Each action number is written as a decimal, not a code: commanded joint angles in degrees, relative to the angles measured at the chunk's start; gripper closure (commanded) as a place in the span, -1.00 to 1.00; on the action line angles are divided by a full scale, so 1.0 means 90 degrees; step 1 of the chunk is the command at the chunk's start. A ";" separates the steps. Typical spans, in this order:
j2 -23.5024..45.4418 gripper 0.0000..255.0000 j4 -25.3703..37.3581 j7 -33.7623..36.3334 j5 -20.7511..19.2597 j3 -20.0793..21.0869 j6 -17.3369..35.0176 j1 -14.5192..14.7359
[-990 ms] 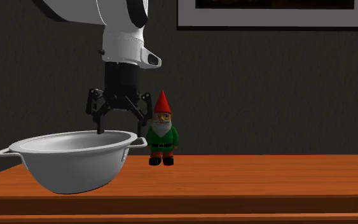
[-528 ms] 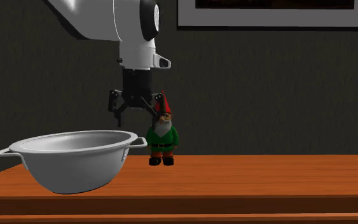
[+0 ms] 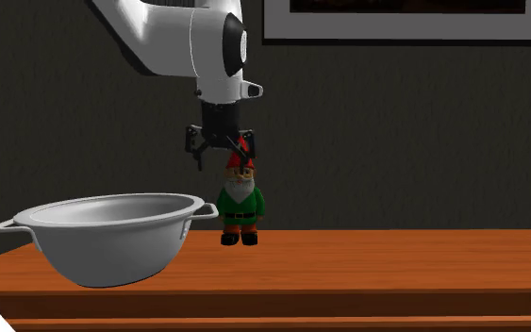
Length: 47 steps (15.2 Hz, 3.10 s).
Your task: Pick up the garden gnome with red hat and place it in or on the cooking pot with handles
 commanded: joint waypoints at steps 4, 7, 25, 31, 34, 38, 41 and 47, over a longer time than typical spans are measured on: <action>0.0612 -1.00 0.0537 -0.0150 0.0062 -0.0169 0.0923 0.0001; 0.1010 -1.00 0.0940 -0.0254 0.0146 -0.0277 0.1409 0.0016; 0.1719 -1.00 0.1163 -0.0406 0.0334 -0.0401 0.2233 0.0073; 0.1721 1.00 0.1165 -0.0405 0.0334 -0.0401 0.2233 0.0073; 0.1721 1.00 0.1170 -0.0406 0.0334 -0.0401 0.2227 0.0073; 0.1749 1.00 0.1449 -0.0385 0.0325 -0.0398 0.1977 0.0073; 0.1790 1.00 0.1749 -0.0367 0.0320 -0.0397 0.1718 0.0073; 0.1914 1.00 0.2396 -0.0340 0.0323 -0.0401 0.1193 0.0077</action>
